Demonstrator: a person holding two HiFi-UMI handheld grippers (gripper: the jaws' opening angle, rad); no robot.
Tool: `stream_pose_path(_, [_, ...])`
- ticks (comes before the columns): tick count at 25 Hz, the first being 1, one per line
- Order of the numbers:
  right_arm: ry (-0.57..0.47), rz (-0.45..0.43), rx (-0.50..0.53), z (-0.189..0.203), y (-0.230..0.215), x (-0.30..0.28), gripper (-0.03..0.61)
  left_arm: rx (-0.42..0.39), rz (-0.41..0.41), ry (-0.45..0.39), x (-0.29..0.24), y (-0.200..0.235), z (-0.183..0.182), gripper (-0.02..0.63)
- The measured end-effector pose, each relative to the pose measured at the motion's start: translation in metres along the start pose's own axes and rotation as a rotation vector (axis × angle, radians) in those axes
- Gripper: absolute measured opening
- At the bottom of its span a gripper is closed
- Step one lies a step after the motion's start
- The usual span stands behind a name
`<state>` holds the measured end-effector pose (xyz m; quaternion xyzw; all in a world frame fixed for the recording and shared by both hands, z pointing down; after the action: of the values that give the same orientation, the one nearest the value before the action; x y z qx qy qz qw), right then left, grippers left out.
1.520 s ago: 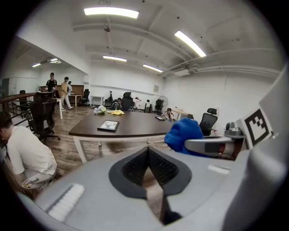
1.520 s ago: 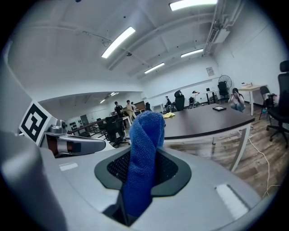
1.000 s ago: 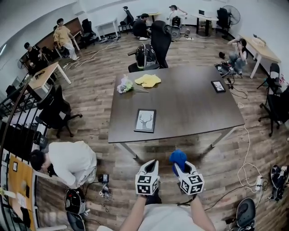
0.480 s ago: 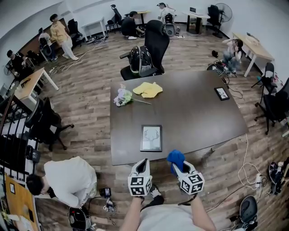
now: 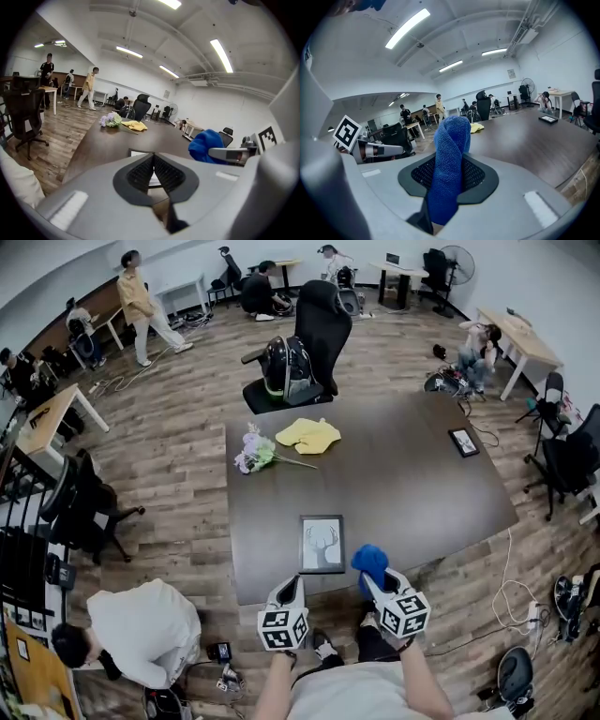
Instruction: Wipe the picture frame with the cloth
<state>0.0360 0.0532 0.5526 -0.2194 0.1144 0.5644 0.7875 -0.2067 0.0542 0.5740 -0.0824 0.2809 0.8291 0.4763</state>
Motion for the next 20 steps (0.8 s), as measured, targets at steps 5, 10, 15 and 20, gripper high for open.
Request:
stream_pose_path(5, [0.0,-0.039,0.014,-0.016,-0.004,-0.035,0.107,0.036,-0.033,0.014,-0.014,0.022,-0.007,0.052])
stream_pose_path(10, [0.015,-0.091,0.024,-0.035,-0.014,-0.072,0.107,0.039,-0.075,0.061,-0.04,0.04,-0.014,0.054])
stream_pose_path(15, [0.067,-0.172,0.095,-0.049,-0.017,-0.116,0.107,0.061,-0.07,0.133,-0.08,0.062,-0.016,0.054])
stream_pose_path(20, [0.148,-0.254,0.158,-0.039,-0.015,-0.145,0.107,0.09,-0.068,0.226,-0.108,0.07,0.002,0.066])
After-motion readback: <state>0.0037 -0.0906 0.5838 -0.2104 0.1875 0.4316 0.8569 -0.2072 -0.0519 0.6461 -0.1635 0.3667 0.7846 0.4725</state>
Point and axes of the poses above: the fingertips, and each gripper's own axes: x backward along the fingers, y to its left, z out of its underside, the point moved 6 cm from there along x, backward along the fingers, and after that the axes turned 9 degrees about z, right-handed, at the moved point
